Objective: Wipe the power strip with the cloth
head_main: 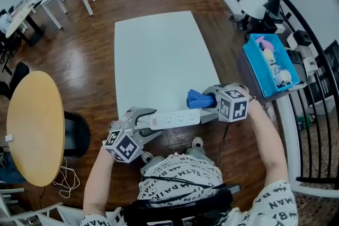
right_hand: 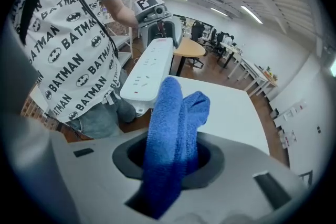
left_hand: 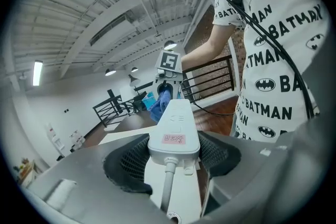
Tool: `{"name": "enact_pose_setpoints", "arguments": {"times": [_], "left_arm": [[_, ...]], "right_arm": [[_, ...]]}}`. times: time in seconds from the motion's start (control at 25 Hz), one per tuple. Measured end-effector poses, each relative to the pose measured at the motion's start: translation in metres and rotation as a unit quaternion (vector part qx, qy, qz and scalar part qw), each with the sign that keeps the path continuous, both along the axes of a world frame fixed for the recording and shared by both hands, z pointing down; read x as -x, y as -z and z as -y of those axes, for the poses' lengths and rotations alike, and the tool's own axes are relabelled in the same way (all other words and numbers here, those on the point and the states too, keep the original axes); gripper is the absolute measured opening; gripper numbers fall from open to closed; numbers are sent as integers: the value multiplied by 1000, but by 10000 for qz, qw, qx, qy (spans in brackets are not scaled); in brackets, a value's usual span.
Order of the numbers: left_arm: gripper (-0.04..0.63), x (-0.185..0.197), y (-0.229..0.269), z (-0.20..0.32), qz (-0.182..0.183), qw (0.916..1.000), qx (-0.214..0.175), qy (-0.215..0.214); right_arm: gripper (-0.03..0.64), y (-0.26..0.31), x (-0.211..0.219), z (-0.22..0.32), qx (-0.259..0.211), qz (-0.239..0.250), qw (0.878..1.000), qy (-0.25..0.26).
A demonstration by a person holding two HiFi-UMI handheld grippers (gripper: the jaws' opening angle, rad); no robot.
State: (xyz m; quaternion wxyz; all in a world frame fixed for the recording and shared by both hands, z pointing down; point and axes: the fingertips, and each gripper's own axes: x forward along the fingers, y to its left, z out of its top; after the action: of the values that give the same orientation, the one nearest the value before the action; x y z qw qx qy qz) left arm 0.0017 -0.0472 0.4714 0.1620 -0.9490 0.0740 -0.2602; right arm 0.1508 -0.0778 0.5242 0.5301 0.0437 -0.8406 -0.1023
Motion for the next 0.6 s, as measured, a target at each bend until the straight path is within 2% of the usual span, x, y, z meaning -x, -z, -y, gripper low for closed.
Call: {"name": "enact_pose_setpoints", "arguments": {"times": [0.16,0.4,0.6], "left_arm": [[288,6,-5,7,-57,9998,52,189],[288,17,-13,29,-200,9969,150,746],[287,17,-15,47,-324,9920,142,1215]], "right_arm": [[129,-1,-9,2,-26,196,9992,-356],[129,-2,-9,6,-145,259,9967,-758],[129,-6,-3,23,-338,247,9893,-1394]]}}
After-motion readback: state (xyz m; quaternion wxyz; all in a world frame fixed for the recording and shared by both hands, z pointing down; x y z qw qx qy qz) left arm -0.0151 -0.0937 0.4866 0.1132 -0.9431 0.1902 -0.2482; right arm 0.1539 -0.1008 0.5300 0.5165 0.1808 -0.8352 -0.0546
